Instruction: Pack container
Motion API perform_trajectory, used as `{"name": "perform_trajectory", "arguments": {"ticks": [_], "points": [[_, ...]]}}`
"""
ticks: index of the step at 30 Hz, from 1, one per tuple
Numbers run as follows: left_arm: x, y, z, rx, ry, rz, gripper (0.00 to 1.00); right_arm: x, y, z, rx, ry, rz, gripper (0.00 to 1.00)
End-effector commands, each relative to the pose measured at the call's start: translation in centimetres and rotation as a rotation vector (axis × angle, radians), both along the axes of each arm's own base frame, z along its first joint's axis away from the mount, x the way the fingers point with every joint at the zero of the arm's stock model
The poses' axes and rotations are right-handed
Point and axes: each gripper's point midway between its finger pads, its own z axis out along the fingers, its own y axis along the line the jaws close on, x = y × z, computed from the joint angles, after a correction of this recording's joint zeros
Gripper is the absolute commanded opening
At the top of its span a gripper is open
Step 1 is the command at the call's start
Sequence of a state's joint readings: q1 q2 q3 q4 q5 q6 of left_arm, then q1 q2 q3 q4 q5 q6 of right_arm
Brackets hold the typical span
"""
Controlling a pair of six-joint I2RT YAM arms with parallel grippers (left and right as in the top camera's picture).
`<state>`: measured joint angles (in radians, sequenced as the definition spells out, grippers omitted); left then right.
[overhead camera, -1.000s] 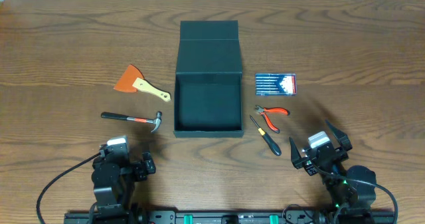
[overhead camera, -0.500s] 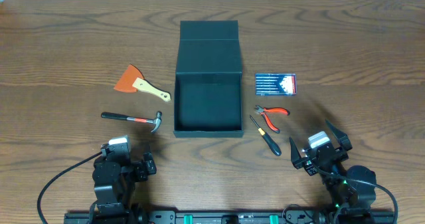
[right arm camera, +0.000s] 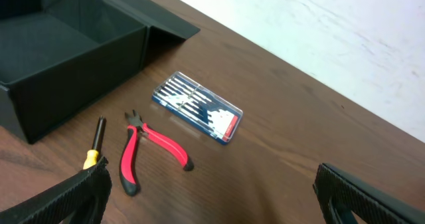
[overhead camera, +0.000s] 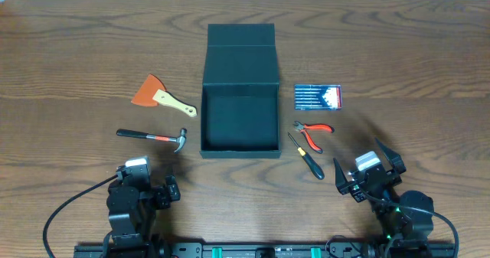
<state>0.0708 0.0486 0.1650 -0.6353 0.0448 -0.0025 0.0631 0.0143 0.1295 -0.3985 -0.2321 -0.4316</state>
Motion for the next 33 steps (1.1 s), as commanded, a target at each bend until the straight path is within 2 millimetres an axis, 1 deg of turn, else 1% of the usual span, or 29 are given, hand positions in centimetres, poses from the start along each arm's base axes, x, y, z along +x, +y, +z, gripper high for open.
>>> {"name": "perform_trajectory", "arguments": {"ticks": [1, 11, 14, 25, 27, 28, 33], "points": [[-0.18, 0.14, -0.64, 0.011, 0.021, 0.003, 0.98, 0.02, -0.05, -0.37, -0.009, 0.000, 0.002, 0.99], [-0.18, 0.14, -0.64, 0.011, 0.021, 0.003, 0.98, 0.02, -0.04, -0.37, -0.009, 0.000, 0.002, 0.99], [-0.18, 0.14, -0.64, 0.011, 0.021, 0.003, 0.99, 0.23, -0.82, -0.42, -0.032, -0.004, -0.040, 0.99], [-0.18, 0.13, -0.64, 0.010, 0.021, 0.003, 0.99, 0.23, -0.80, -0.41, -0.032, -0.004, -0.039, 0.99], [-0.18, 0.14, -0.64, 0.011, 0.021, 0.003, 0.99, 0.24, -0.86, -0.42, -0.033, -0.004, -0.042, 0.98], [-0.18, 0.14, -0.64, 0.011, 0.021, 0.003, 0.99, 0.25, -0.89, -0.42, -0.034, -0.004, -0.043, 0.99], [-0.18, 0.14, -0.64, 0.011, 0.021, 0.003, 0.99, 0.32, -0.97, -0.21, -0.048, -0.016, -0.045, 0.99]]}}
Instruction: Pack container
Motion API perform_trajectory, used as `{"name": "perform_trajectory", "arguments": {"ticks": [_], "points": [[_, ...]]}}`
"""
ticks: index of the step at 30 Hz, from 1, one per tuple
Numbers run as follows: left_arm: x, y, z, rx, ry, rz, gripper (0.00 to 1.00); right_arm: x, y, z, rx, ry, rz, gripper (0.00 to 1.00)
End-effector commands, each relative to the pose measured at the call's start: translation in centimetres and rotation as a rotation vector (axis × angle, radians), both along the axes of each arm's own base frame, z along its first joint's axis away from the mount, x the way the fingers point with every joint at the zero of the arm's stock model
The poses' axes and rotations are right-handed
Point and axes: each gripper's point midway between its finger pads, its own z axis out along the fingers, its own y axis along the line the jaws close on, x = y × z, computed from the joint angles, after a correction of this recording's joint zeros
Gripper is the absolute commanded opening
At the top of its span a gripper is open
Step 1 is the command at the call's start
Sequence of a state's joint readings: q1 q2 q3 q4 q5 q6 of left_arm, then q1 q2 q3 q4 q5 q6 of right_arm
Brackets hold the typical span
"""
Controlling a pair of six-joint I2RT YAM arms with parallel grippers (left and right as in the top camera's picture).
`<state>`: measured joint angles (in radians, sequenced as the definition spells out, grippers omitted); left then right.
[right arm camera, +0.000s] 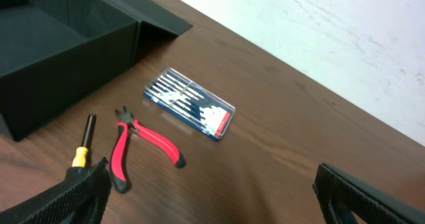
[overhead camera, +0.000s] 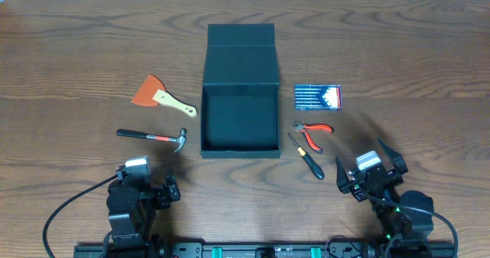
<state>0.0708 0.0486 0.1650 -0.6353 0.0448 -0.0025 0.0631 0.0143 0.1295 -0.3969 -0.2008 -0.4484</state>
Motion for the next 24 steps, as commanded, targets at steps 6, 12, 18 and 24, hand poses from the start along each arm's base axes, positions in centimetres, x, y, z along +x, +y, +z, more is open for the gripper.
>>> {"name": "perform_trajectory", "arguments": {"ticks": [6, 12, 18, 24], "points": [[-0.2, 0.1, -0.6, 0.010, 0.021, 0.003, 0.98, 0.4, -0.4, 3.6, 0.015, -0.084, -0.029, 0.99], [-0.2, 0.1, -0.6, 0.011, 0.021, 0.003, 0.98, 1.2, -1.6, 7.4, 0.097, -0.010, -0.124, 0.99], [-0.2, 0.1, -0.6, 0.011, 0.021, 0.003, 0.99, 3.0, -1.5, 9.6, 0.192, 0.201, -0.176, 0.99], [-0.2, 0.1, -0.6, 0.011, 0.021, 0.003, 0.99, 4.7, -1.3, 8.7, 0.263, 0.461, -0.253, 0.99]]}}
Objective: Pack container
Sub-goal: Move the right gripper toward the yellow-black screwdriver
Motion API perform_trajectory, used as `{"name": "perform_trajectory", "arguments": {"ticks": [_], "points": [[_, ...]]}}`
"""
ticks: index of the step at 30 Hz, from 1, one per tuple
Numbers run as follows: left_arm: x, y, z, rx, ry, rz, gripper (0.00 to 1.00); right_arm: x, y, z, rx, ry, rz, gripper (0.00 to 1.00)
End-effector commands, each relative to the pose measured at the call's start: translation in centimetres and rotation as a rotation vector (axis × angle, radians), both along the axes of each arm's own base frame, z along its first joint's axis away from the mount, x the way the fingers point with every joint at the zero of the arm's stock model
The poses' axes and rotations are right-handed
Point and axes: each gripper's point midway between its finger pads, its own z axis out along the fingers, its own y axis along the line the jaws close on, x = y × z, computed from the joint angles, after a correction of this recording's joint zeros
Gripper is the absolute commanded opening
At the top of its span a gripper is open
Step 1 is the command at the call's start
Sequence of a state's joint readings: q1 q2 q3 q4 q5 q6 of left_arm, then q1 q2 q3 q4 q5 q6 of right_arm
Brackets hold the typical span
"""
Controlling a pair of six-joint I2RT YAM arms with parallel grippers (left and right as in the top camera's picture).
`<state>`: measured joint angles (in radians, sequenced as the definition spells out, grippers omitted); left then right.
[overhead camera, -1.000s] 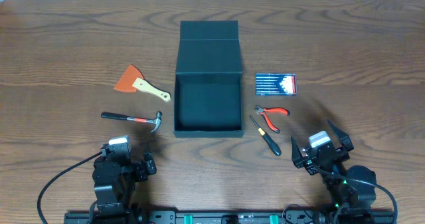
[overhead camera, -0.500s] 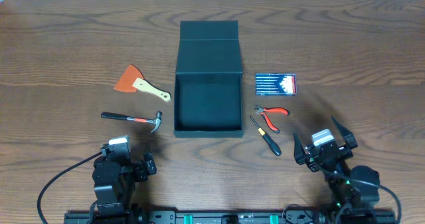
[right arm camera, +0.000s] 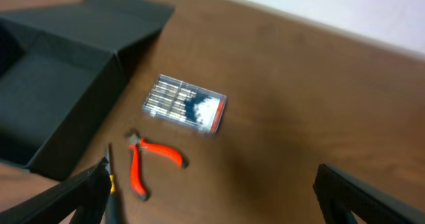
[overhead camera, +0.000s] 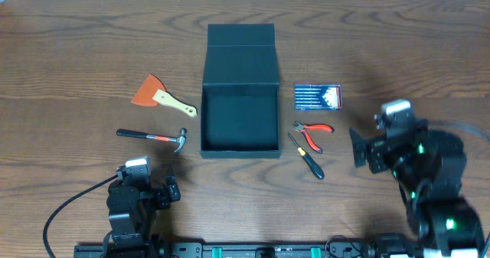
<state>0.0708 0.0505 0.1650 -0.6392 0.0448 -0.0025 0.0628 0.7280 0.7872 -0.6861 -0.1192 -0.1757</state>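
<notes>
An open black box [overhead camera: 239,120] lies mid-table with its lid [overhead camera: 240,55] folded back. Left of it are an orange scraper [overhead camera: 157,95] and a hammer [overhead camera: 153,136]. On the box's right are a clear case of bits [overhead camera: 318,96], red pliers [overhead camera: 312,132] and a black screwdriver [overhead camera: 306,157]. My right gripper [overhead camera: 383,139] hangs open and empty above the table, right of the pliers. The right wrist view shows the case [right arm camera: 186,104], pliers [right arm camera: 149,164], screwdriver [right arm camera: 111,177] and box [right arm camera: 53,111] ahead of that gripper [right arm camera: 212,204]. My left gripper [overhead camera: 145,191] rests at the front left.
Bare wooden table [overhead camera: 76,51] lies around the tools. The box walls [right arm camera: 86,127] rise left of the screwdriver. The table's far edge runs just behind the lid.
My right arm has risen and moved away from the front edge to the right of the pliers. The wrist view now looks down from higher. No tool has moved, and the left arm is still.
At first my right gripper sat low and open near the front right, facing the pliers and case. It then shifted slightly. Now it is lifted and further back, level with the pliers. All tools lie where they were.
</notes>
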Motion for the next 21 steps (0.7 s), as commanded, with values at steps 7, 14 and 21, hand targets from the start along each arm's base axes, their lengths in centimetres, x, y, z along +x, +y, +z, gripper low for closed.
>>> {"name": "perform_trajectory", "arguments": {"ticks": [7, 14, 21], "points": [[-0.1, 0.1, -0.5, 0.011, 0.015, 0.003, 0.99, 3.2, 1.4, -2.8, 0.134, 0.296, -0.042, 0.99], [-0.1, 0.1, -0.5, 0.011, 0.015, 0.003, 0.99, 5.3, 4.2, -7.7, 0.193, 0.466, 0.008, 0.99], [-0.1, 0.1, -0.5, 0.011, 0.015, 0.003, 0.99, 4.5, 7.5, -12.5, -0.005, 0.602, 0.070, 0.99]]}}
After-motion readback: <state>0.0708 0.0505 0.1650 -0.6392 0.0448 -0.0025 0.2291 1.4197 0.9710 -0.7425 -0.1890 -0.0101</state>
